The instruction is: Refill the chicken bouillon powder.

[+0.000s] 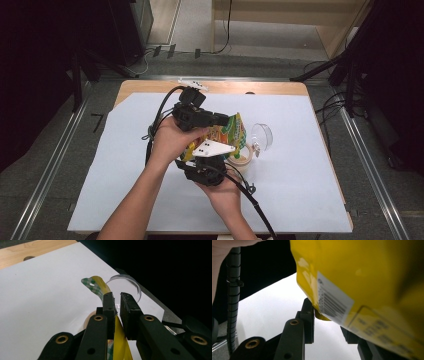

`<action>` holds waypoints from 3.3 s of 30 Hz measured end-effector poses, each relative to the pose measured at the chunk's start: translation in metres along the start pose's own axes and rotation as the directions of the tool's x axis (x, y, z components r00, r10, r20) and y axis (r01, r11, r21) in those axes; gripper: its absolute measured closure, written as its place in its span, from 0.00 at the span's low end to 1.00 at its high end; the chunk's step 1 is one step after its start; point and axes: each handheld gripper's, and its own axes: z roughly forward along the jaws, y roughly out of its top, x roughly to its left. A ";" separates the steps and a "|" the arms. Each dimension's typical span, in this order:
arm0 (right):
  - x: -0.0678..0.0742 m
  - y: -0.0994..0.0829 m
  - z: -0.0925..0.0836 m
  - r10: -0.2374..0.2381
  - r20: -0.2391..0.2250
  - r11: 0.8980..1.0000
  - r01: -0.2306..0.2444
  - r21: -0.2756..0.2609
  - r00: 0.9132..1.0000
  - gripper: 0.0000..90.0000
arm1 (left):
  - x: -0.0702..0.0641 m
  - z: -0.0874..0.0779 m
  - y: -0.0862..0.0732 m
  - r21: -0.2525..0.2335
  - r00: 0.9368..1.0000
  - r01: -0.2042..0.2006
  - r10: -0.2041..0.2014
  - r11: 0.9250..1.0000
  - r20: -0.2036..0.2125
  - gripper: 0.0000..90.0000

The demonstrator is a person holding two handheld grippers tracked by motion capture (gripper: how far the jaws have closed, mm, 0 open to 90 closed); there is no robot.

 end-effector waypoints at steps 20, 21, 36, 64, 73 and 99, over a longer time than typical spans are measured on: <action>-0.001 0.000 -0.003 0.016 0.008 1.000 -0.016 -0.005 1.000 0.76 | -0.004 0.003 0.001 0.002 0.999 -0.028 0.028 1.000 -0.031 0.92; 0.000 0.000 -0.003 0.013 0.006 1.000 -0.013 -0.005 1.000 0.76 | -0.002 0.003 0.001 0.002 0.999 -0.020 0.020 1.000 -0.030 0.92; 0.005 -0.002 -0.005 0.011 0.030 1.000 -0.010 -0.026 0.999 0.76 | -0.010 0.002 0.001 0.001 0.999 -0.046 0.046 0.999 -0.016 0.92; 0.002 -0.005 -0.003 0.030 0.026 0.999 -0.029 -0.041 0.999 0.76 | -0.012 0.003 0.001 0.005 0.999 -0.051 0.051 0.999 -0.017 0.92; 0.001 -0.006 -0.003 0.028 0.027 0.999 -0.027 -0.043 0.999 0.76 | -0.013 0.004 0.001 0.005 0.998 -0.054 0.054 0.999 -0.017 0.92; 0.002 -0.005 -0.005 0.013 0.030 0.999 -0.012 -0.030 0.999 0.75 | -0.005 0.004 0.000 -0.005 0.999 -0.033 0.033 0.999 -0.024 0.92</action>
